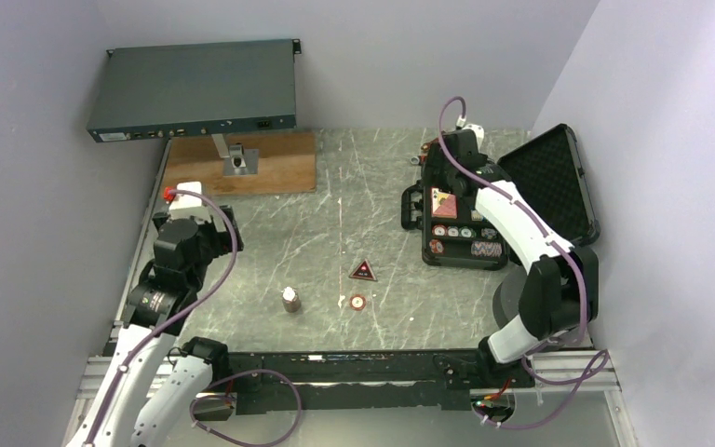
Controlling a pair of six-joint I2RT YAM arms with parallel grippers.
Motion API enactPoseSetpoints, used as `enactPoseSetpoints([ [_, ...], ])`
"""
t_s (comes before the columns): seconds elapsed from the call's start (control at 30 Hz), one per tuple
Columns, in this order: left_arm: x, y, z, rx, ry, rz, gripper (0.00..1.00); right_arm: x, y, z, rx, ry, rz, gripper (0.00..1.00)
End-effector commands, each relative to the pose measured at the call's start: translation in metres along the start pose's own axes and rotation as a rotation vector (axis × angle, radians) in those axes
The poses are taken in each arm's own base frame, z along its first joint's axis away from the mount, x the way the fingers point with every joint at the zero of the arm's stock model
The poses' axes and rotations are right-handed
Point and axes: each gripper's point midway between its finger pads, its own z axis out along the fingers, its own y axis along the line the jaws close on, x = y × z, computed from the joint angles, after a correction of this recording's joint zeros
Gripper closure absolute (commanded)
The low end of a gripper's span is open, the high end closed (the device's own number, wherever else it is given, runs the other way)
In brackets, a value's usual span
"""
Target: Pack up texas hold em set
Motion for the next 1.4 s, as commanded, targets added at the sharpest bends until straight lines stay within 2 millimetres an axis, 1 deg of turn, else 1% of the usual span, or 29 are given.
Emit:
enactPoseSetpoints([
  [0.0,0.011,0.050,-0.015,-0.338,0.093,-0.166,0.01,-0.004,0.023,-0.025,-0.080,-0.027,-0.030,0.13],
  [0.07,0.027,0.064,-0.018,-0.422,0.171,-0.194,0.01,0.003,0.029,-0.029,-0.105,-0.020,-0.041,0.13],
  [0.13,0.043,0.074,-0.018,-0.469,0.251,-0.227,0.04,0.007,0.034,-0.033,-0.131,-0.013,-0.050,0.13],
  [0.2,0.057,0.093,-0.023,-0.552,0.302,-0.263,0.04,0.011,0.036,-0.036,-0.140,-0.009,-0.058,0.13],
  [0.23,0.061,0.106,-0.028,-0.616,0.314,-0.285,0.03,0.013,0.037,-0.038,-0.146,-0.007,-0.061,0.13],
  [0.3,0.068,0.124,-0.039,-0.713,0.325,-0.328,0.01,0.016,0.038,-0.042,-0.162,-0.010,-0.059,0.13],
  [0.43,0.079,0.147,-0.062,-0.886,0.315,-0.432,0.00,0.023,0.042,-0.048,-0.202,-0.003,-0.053,0.13],
  [0.53,0.091,0.161,-0.078,-1.031,0.327,-0.520,0.00,0.028,0.049,-0.053,-0.234,0.008,-0.057,0.13],
  [0.6,0.101,0.167,-0.090,-1.128,0.339,-0.598,0.00,0.033,0.054,-0.057,-0.254,0.015,-0.067,0.13],
  [0.67,0.109,0.170,-0.094,-1.168,0.338,-0.687,0.00,0.038,0.059,-0.060,-0.272,0.022,-0.076,0.13],
  [0.83,0.126,0.175,-0.095,-1.239,0.312,-0.890,0.00,0.048,0.066,-0.069,-0.301,0.041,-0.104,0.13],
  [0.9,0.134,0.180,-0.103,-1.310,0.328,-0.956,0.00,0.051,0.067,-0.073,-0.312,0.045,-0.114,0.13],
  [0.93,0.140,0.183,-0.108,-1.353,0.336,-0.999,0.00,0.052,0.069,-0.076,-0.320,0.043,-0.118,0.13],
  [1.0,0.154,0.184,-0.111,-1.406,0.346,-1.118,0.00,0.057,0.071,-0.078,-0.331,0.051,-0.122,0.13],
  [1.1,0.174,0.180,-0.105,-1.418,0.342,-1.278,0.00,0.063,0.076,-0.079,-0.355,0.072,-0.132,0.13],
  [1.17,0.185,0.182,-0.101,-1.438,0.308,-1.351,0.00,0.067,0.079,-0.081,-0.373,0.084,-0.141,0.13],
  [1.23,0.192,0.186,-0.100,-1.462,0.249,-1.391,0.00,0.069,0.082,-0.084,-0.389,0.089,-0.149,0.13],
  [1.3,0.194,0.190,-0.104,-1.494,0.176,-1.400,0.00,0.070,0.085,-0.088,-0.402,0.093,-0.163,0.13],
  [1.37,0.192,0.198,-0.108,-1.526,0.089,-1.380,0.00,0.070,0.086,-0.092,-0.410,0.091,-0.173,0.13],
])
